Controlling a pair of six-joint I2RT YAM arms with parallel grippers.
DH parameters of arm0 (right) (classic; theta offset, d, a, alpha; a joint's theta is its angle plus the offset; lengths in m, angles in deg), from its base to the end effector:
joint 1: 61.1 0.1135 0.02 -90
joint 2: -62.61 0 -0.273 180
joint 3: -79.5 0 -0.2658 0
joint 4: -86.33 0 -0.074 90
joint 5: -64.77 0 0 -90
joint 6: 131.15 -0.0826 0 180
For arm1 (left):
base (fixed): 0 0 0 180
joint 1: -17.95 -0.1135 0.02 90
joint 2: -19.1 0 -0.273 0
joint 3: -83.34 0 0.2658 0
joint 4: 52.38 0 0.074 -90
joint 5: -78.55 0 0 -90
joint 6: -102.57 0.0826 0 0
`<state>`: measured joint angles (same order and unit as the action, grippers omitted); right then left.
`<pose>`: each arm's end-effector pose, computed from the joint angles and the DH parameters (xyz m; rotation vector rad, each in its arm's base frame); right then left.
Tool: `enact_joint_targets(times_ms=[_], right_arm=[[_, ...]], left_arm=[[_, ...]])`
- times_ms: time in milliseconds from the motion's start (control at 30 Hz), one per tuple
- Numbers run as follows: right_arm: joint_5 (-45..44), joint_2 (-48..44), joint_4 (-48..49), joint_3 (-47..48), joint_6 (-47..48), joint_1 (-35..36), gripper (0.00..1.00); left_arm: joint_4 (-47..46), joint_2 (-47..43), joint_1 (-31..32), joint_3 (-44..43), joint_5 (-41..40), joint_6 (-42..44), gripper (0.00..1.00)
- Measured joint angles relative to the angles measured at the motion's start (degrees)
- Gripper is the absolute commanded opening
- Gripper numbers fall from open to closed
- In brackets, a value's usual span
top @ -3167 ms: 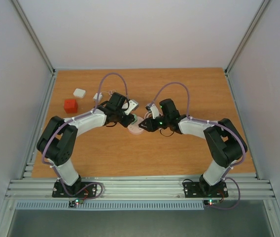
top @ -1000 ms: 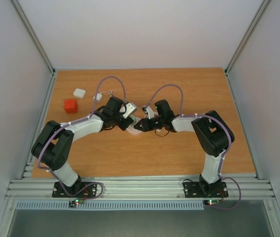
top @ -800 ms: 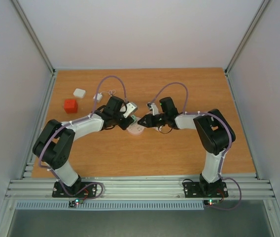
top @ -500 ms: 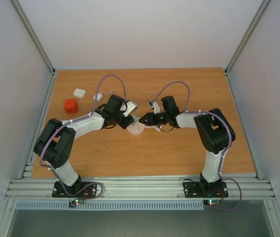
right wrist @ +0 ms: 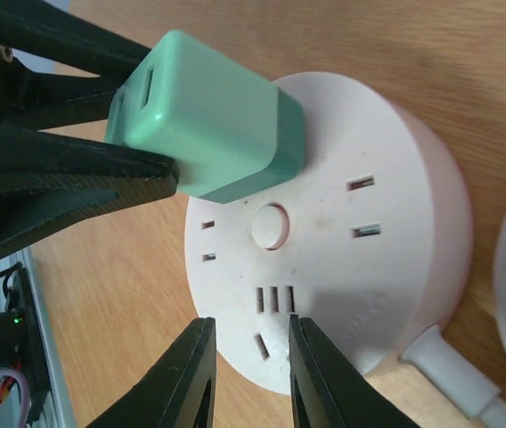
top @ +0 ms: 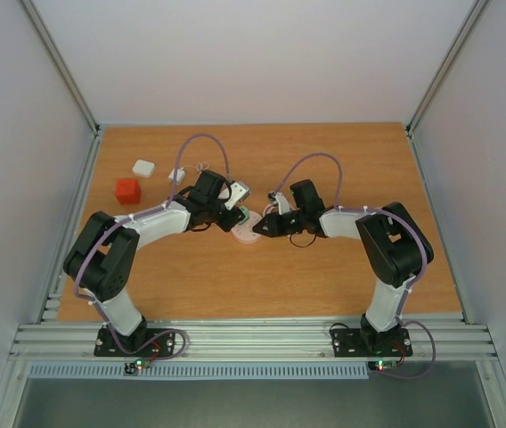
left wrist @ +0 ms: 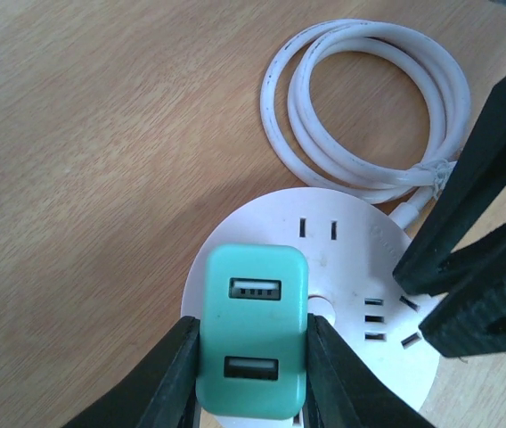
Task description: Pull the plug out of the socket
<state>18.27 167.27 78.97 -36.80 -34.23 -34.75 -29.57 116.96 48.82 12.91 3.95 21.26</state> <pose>0.3143 0.2191 0.1034 -1.0115 2.1427 1.0717 0.3248 -0.2197 0.1434 0.9479 2.2796 -0.4987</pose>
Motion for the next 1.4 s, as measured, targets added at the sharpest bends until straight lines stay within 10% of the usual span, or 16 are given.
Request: enact_joint_targets(times_ms=[1400], right_arm=[[5.64, 7.37, 1.22, 5.84, -2.99, -0.63, 0.23]], left_arm=[[-0.24, -1.05, 0.0, 0.87, -1.27, 1.4, 0.01]])
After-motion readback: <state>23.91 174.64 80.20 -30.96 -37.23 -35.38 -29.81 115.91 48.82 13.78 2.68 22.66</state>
